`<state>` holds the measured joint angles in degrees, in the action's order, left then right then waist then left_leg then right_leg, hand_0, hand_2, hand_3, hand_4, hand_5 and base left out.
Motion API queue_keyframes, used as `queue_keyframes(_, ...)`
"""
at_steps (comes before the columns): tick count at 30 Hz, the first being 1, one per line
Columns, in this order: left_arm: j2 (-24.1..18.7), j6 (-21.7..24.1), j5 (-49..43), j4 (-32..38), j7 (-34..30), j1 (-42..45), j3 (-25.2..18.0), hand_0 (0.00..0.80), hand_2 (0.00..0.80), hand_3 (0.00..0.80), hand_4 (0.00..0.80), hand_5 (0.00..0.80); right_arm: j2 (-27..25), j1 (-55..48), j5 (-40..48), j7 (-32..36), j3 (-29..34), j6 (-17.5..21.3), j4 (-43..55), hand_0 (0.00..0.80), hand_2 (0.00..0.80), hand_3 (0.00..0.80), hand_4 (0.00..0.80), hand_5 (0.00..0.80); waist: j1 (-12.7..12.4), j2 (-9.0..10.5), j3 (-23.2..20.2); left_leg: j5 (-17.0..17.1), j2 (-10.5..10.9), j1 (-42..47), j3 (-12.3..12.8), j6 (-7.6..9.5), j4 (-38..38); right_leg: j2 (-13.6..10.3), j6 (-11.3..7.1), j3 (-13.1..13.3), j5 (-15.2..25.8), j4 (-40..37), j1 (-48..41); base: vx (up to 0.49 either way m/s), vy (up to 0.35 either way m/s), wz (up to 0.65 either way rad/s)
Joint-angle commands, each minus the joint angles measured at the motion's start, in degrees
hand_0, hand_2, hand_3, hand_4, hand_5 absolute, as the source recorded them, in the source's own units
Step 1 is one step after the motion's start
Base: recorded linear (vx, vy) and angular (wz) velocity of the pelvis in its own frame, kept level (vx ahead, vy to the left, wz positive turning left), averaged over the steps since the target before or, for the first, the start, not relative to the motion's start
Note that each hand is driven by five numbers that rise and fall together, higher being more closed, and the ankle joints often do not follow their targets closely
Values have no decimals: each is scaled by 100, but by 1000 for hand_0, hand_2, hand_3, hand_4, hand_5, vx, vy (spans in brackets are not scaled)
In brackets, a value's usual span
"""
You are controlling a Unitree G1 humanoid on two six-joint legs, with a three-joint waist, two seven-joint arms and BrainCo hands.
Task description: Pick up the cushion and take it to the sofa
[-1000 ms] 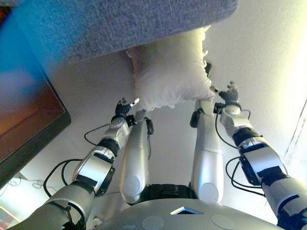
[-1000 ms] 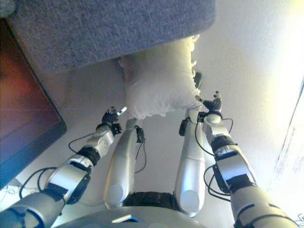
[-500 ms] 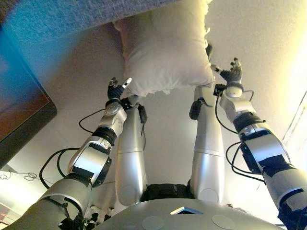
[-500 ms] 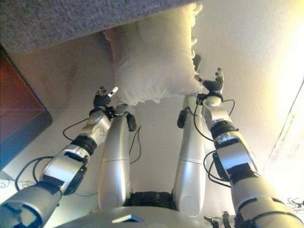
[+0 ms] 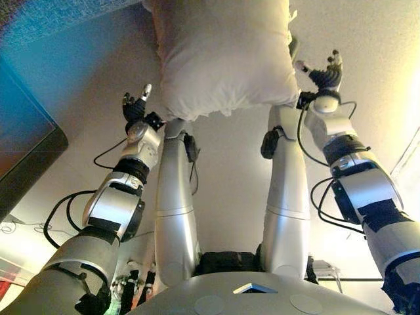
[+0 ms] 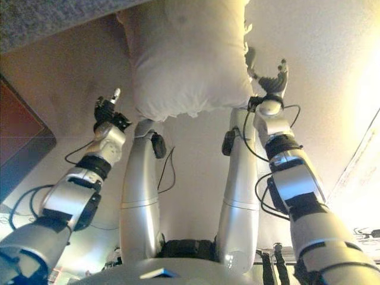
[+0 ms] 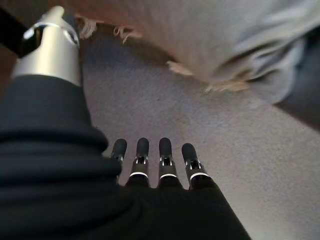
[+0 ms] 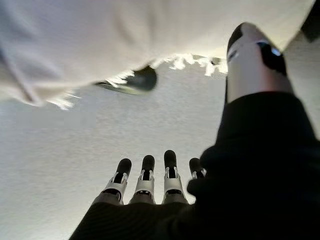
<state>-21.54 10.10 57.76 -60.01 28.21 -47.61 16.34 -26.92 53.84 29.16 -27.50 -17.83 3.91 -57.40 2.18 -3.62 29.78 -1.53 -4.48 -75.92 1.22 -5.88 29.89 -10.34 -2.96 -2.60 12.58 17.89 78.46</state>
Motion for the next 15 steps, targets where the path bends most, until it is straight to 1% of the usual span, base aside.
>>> queue_keyframes(1,-755,-388,373,-129,91,-336,-420,0,0,0,0,0,-669,-234,482,316,-146,109,391,0,0,0,0,0,9,-67,2,405,5,-349,-332,-9,-218,-210,-732,347,-453,635,342,41,60,2)
queue_keyframes(3,-899,-403,417,-92,-13,-382,-433,0,0,0,0,0,-804,-155,667,496,-178,126,406,0,0,0,0,0,-10,-48,2,372,4,-483,-355,-3,-137,-227,-728,326,-482,741,471,25,17,-3)
queue_keyframes(4,-987,-368,396,-230,-163,-419,-451,0,0,0,0,0,-879,-107,825,691,-200,208,291,0,0,0,0,0,-9,-17,2,336,-13,-551,-366,0,-67,-238,-713,302,-515,840,528,24,-1,-7)
queue_keyframes(7,-988,-257,308,-409,-378,-509,-456,0,0,0,0,0,-924,2,1005,954,-201,307,128,0,0,0,0,0,-30,-2,2,287,-16,-706,-373,-5,33,-266,-704,294,-556,939,681,31,0,-8)
queue_keyframes(11,-958,-271,92,-204,-745,-542,-402,0,0,0,0,0,-984,247,1334,1182,-197,154,180,0,0,0,0,0,-112,13,2,193,-17,-1067,-391,28,219,-364,-648,240,-659,1148,997,29,-11,-5)
queue_keyframes(12,-1005,-369,-16,-263,-758,-661,-348,0,0,0,0,0,-1025,410,1411,1359,-243,89,50,0,0,0,0,0,-104,25,2,146,-33,-1177,-382,32,323,-390,-615,221,-700,1281,1096,30,23,1)
queue_keyframes(13,-1141,-550,31,-458,-958,-879,-250,0,0,0,0,0,-1114,579,1467,1602,-314,76,-183,0,0,0,0,0,-90,9,2,104,-59,-1255,-379,26,418,-418,-595,209,-751,1362,1145,66,57,-1)
queue_keyframes(15,-1198,-689,40,-648,-1149,-1103,-145,0,0,0,0,0,-1172,719,1427,1719,-381,27,-279,0,0,0,0,0,-118,-79,2,75,-75,-1335,-396,28,500,-440,-586,174,-790,1341,1148,64,58,-3)
